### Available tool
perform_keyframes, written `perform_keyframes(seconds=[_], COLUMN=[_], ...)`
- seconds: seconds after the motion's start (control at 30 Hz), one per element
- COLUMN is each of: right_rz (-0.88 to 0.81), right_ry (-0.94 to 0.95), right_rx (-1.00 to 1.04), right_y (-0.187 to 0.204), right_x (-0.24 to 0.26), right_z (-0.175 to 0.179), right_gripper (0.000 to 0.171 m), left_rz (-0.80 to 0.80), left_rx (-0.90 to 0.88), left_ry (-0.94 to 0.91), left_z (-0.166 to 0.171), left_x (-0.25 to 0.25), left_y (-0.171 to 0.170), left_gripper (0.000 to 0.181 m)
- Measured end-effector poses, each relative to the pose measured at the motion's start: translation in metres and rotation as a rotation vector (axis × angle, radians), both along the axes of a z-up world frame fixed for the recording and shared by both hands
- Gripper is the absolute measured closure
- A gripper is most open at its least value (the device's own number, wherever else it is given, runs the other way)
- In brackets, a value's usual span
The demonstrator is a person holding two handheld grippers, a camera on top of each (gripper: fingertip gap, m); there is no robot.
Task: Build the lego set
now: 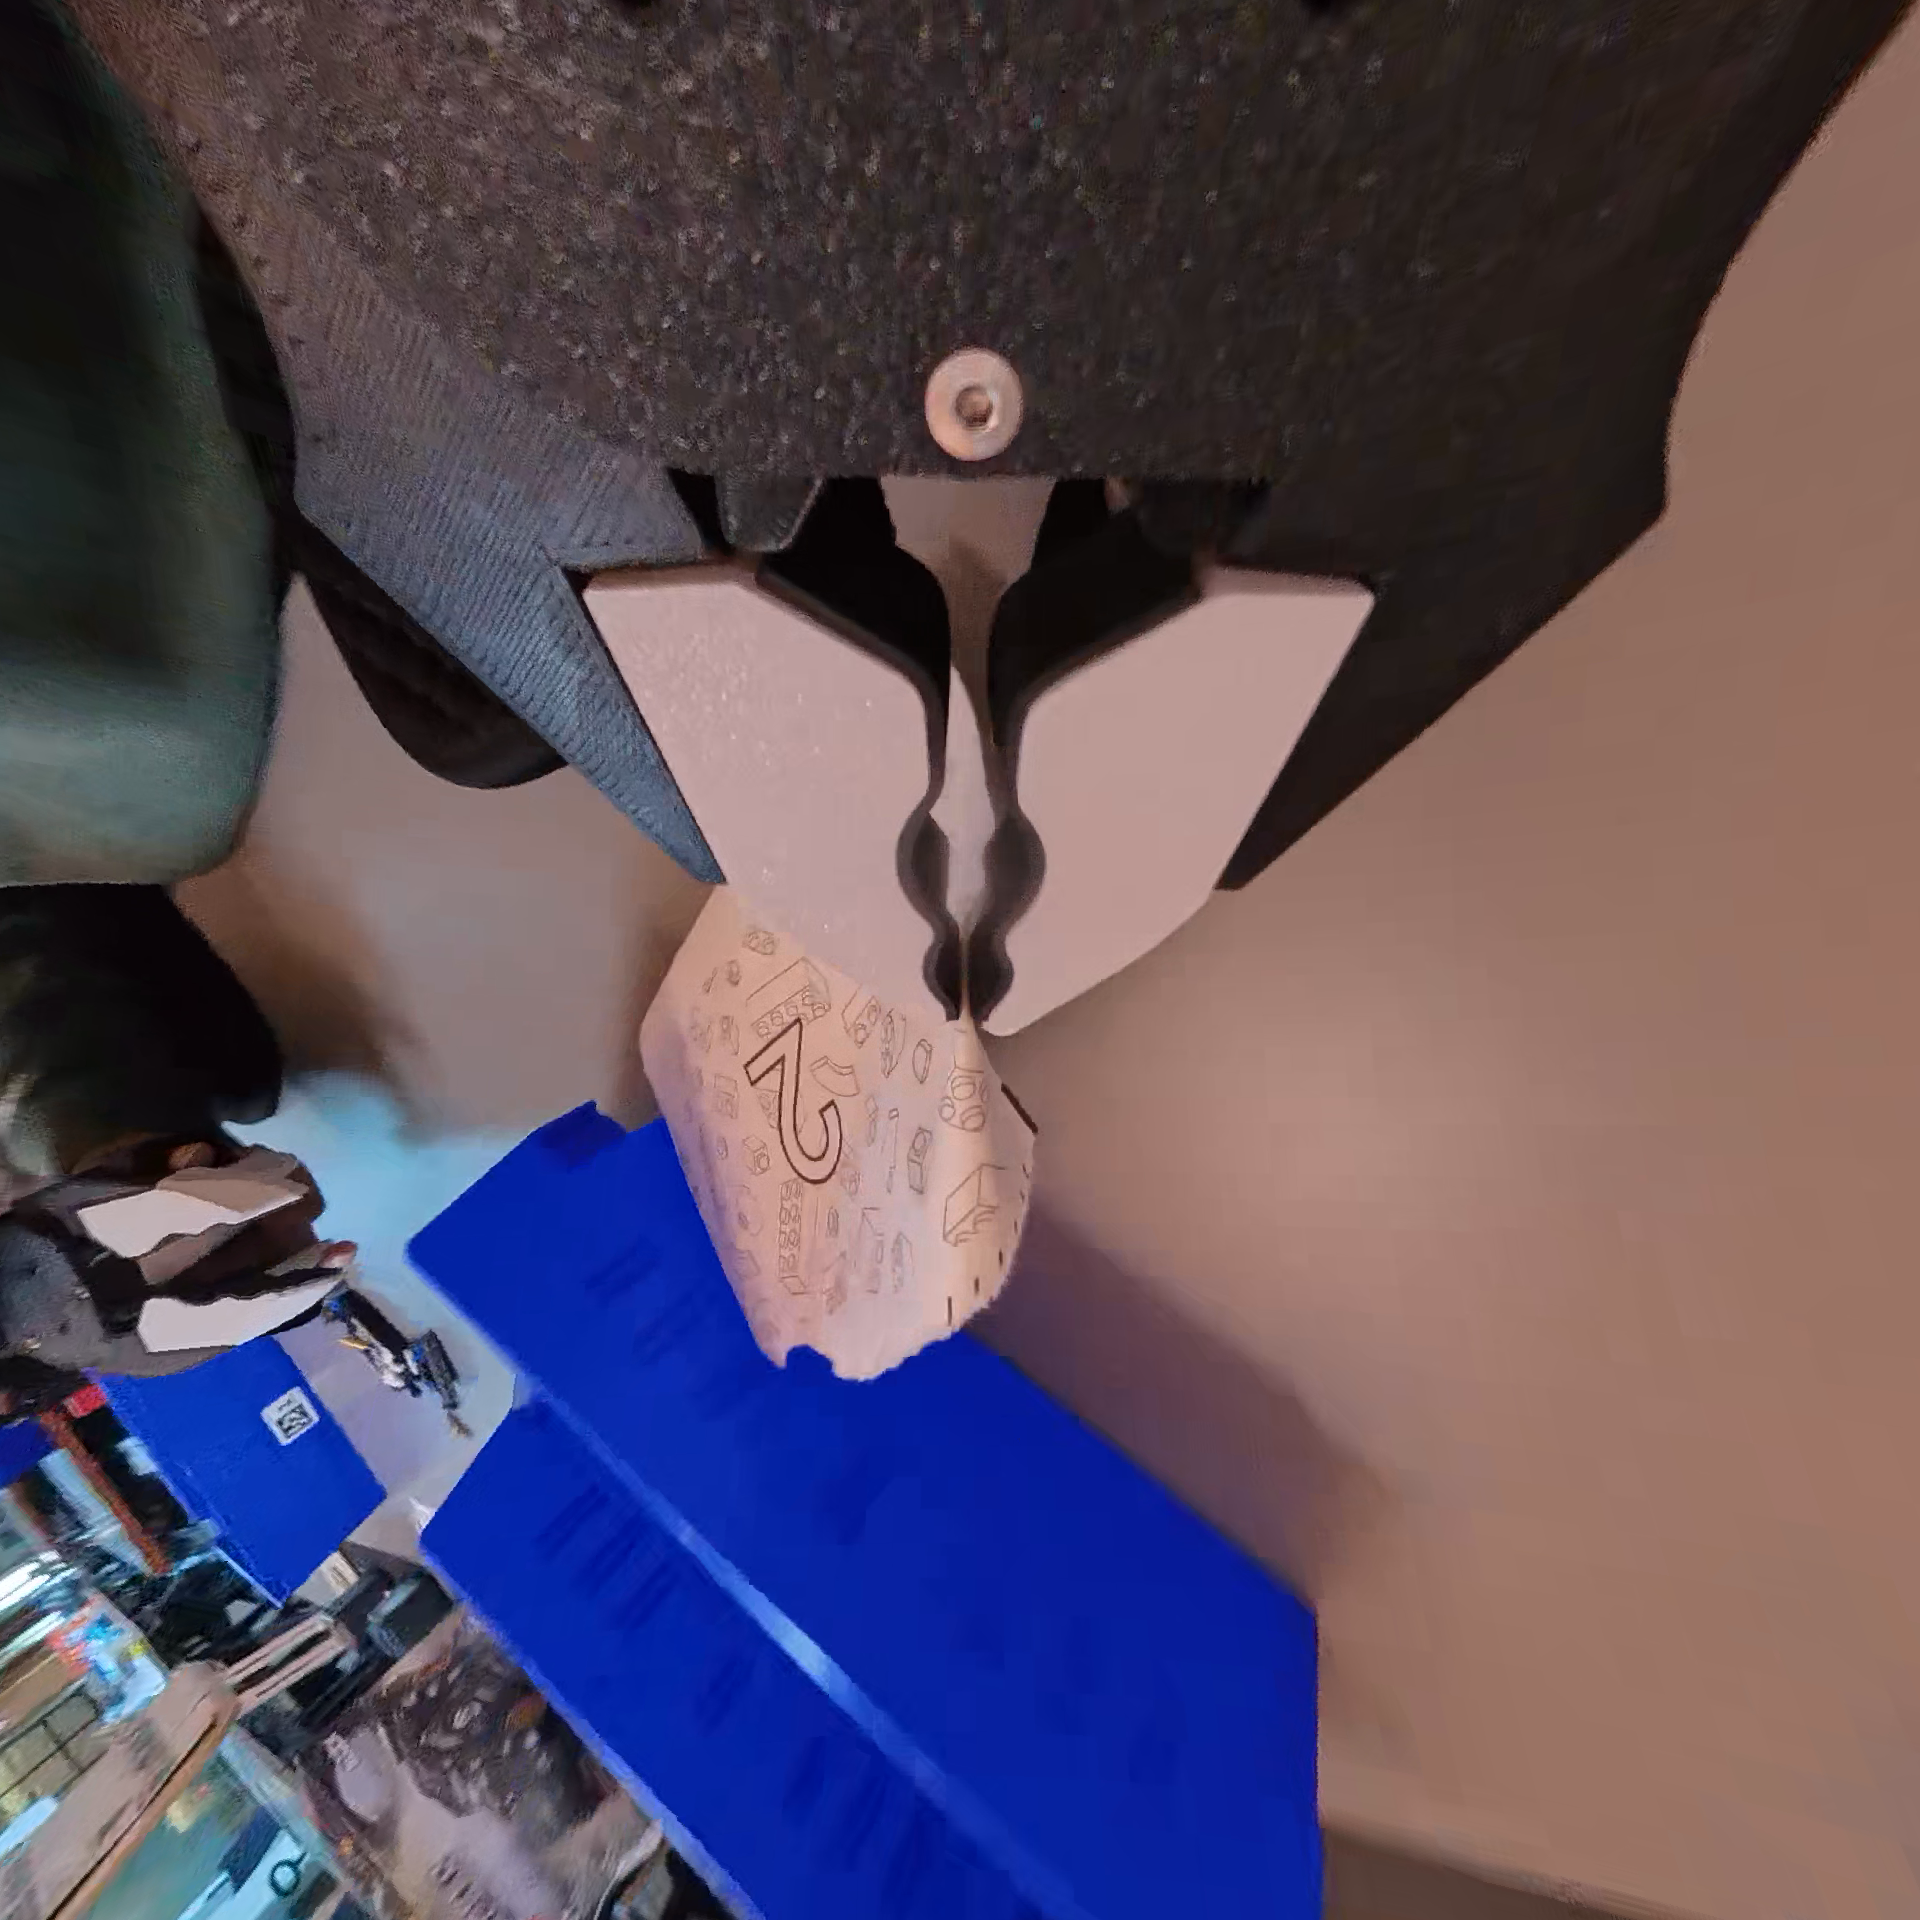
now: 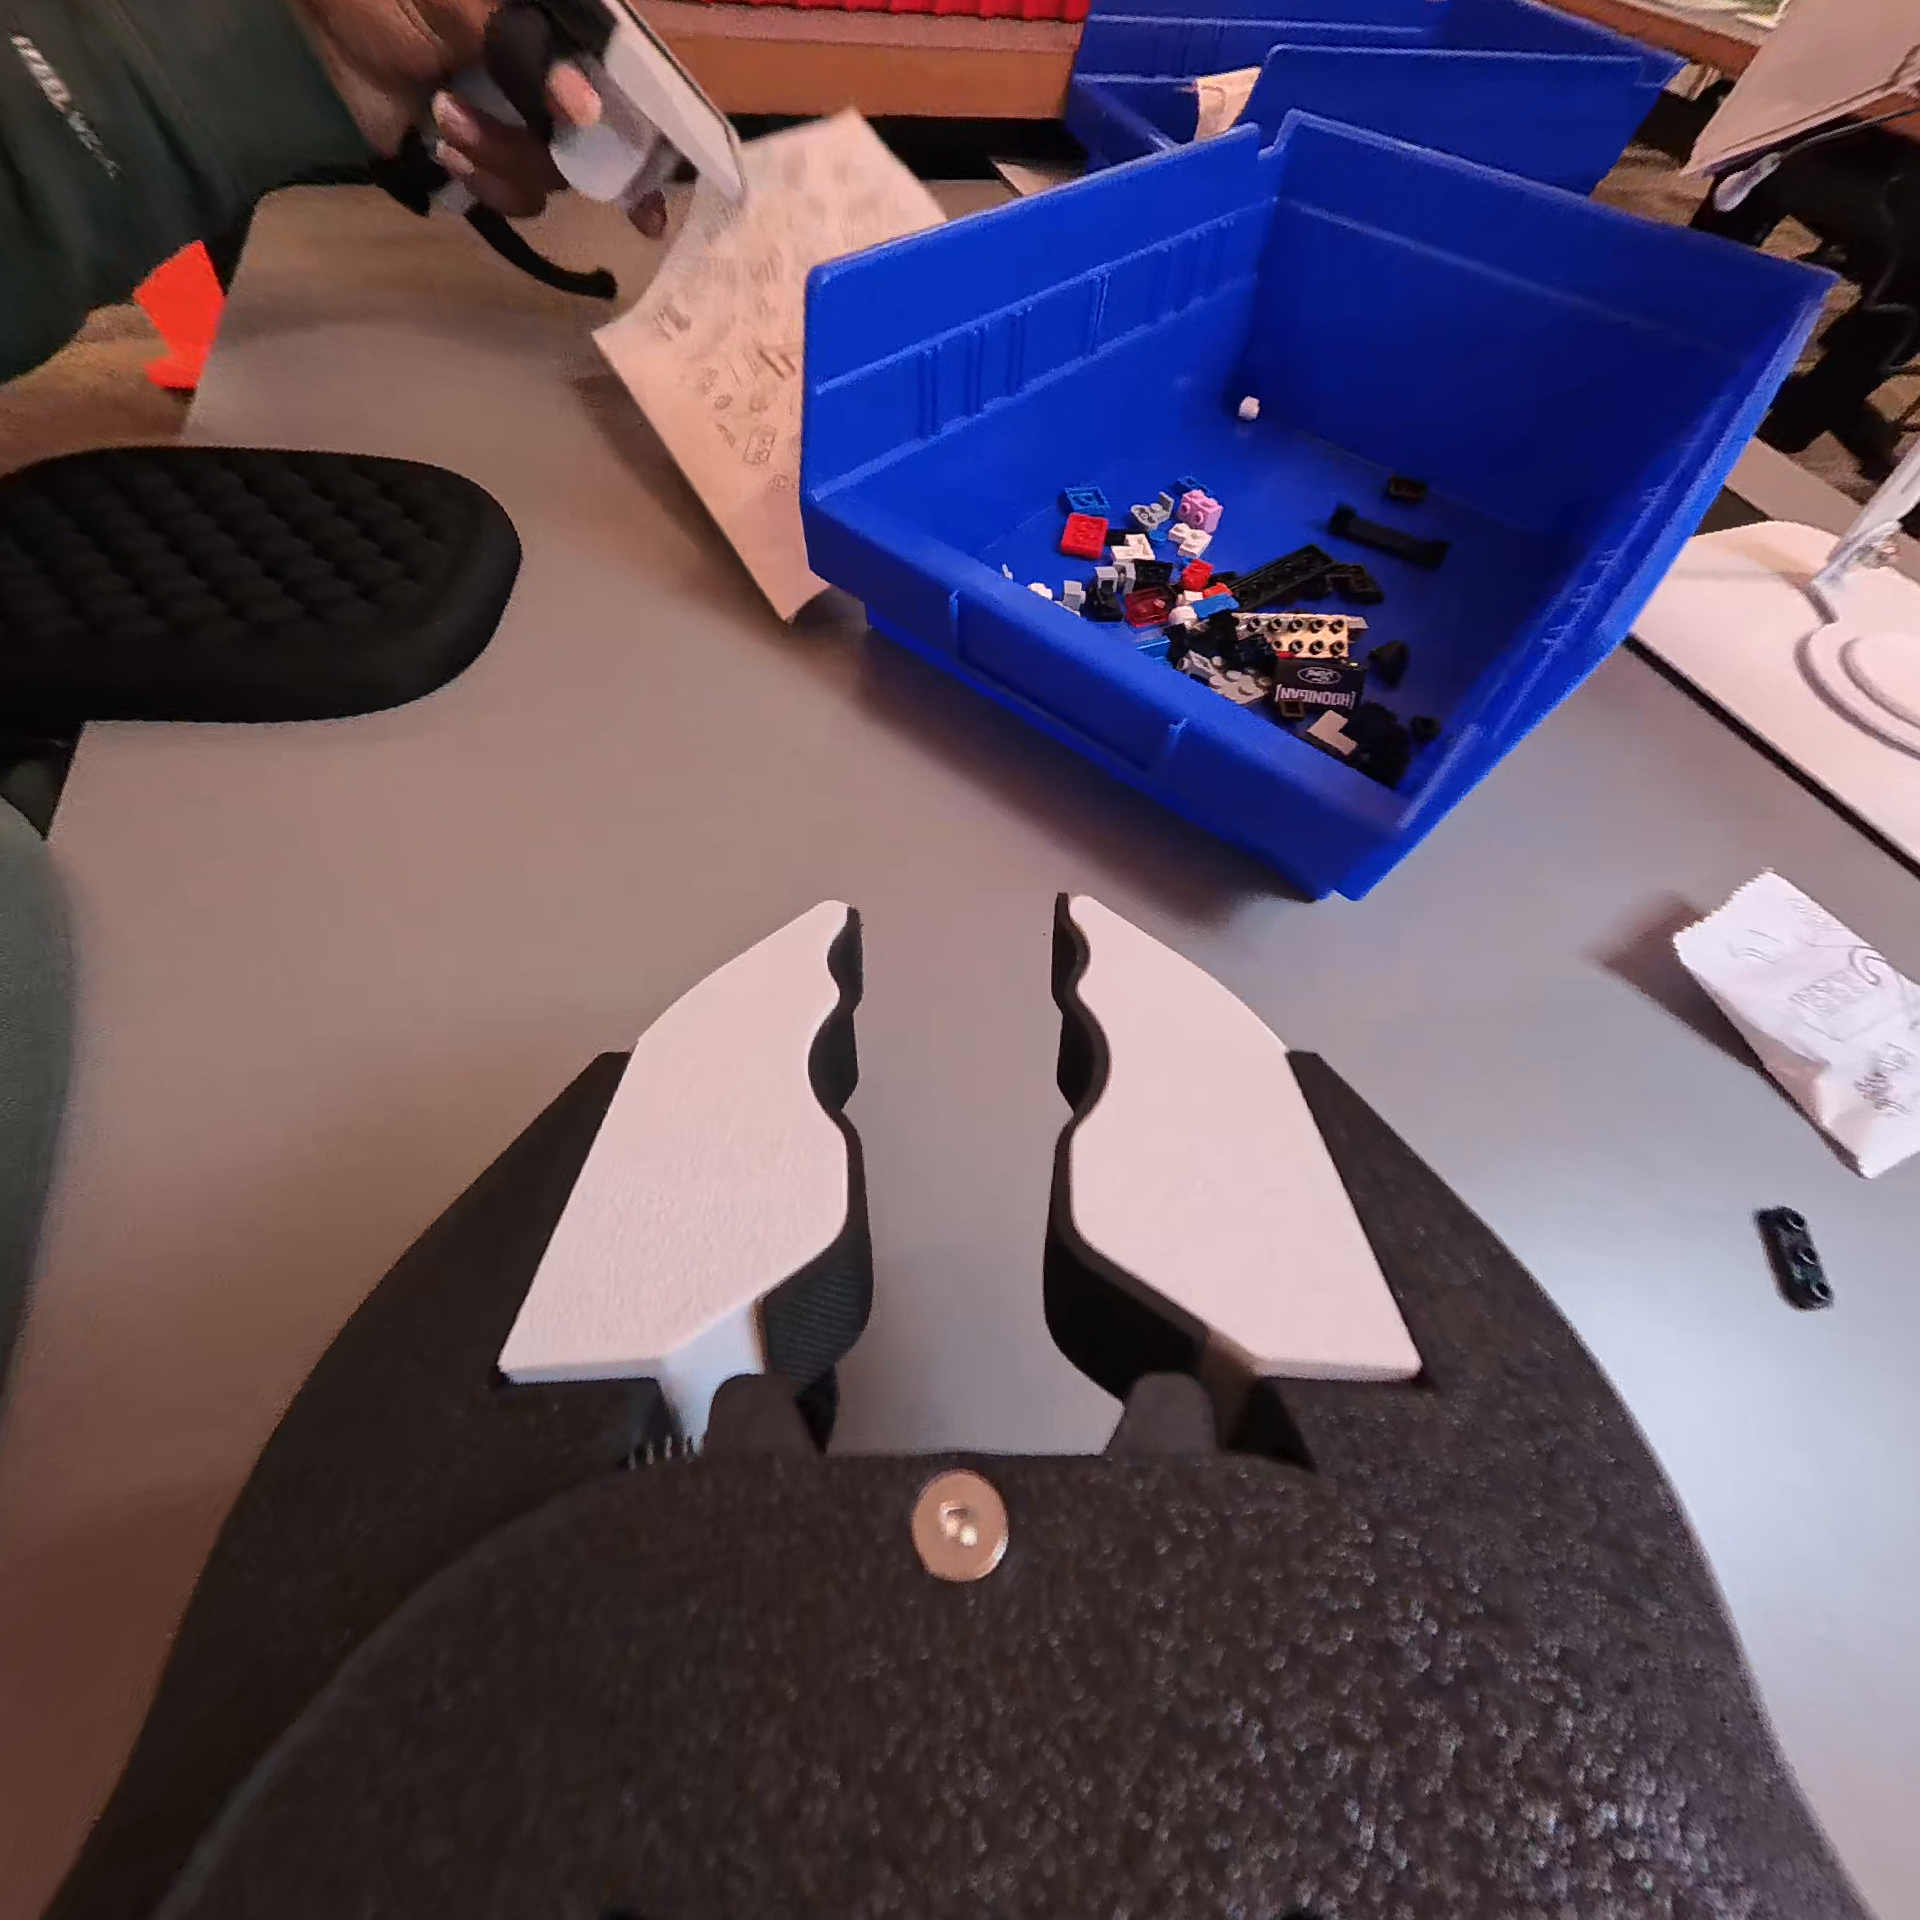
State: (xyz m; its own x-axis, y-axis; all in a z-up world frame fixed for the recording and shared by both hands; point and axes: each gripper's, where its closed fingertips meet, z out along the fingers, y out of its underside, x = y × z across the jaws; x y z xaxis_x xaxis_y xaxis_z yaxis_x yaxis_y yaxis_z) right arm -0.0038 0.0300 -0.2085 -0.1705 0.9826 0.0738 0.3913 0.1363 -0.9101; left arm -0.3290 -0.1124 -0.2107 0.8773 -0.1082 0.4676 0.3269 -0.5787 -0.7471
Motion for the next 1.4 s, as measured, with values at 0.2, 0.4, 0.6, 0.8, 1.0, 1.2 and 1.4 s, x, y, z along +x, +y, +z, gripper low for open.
perform_keyframes(seconds=[0.2, 0.4, 0.6, 0.8, 1.0, 1.2, 1.4], right_rz=[0.035, 0.121, 0.094, -0.002, 0.003, 0.158, 0.233], right_ry=[0.109, 0.275, 0.321, 0.368, 0.27, 0.179, 0.0], right_rx=[0.0, -0.003, 0.11, -0.02, -0.121, -0.144, -0.147], right_y=[-0.009, -0.035, -0.038, -0.007, 0.023, 0.022, 0.018], right_x=[-0.001, -0.002, 0.006, 0.005, 0.026, 0.058, 0.068], right_z=[0.024, 0.078, 0.105, 0.108, 0.085, 0.071, 0.04], right_gripper=[0.136, 0.135, 0.121, 0.083, 0.134, 0.169, 0.17], left_rz=[-0.115, -0.26, -0.289, -0.47, -0.552, -0.604, -0.777], left_rx=[0.38, 0.642, 0.88, 0.983, 1.01, 0.847, 0.606], left_ry=[0.522, 0.821, 0.848, 0.519, 0.215, 0.181, 0.215], left_z=[0.081, 0.135, 0.194, 0.188, 0.171, 0.126, 0.059], left_x=[0.049, 0.144, 0.193, 0.261, 0.282, 0.283, 0.309], left_y=[-0.019, -0.016, -0.006, 0.029, 0.069, 0.096, 0.091], left_gripper=[0.18, 0.18, 0.181, 0.18, 0.181, 0.164, 0.162])
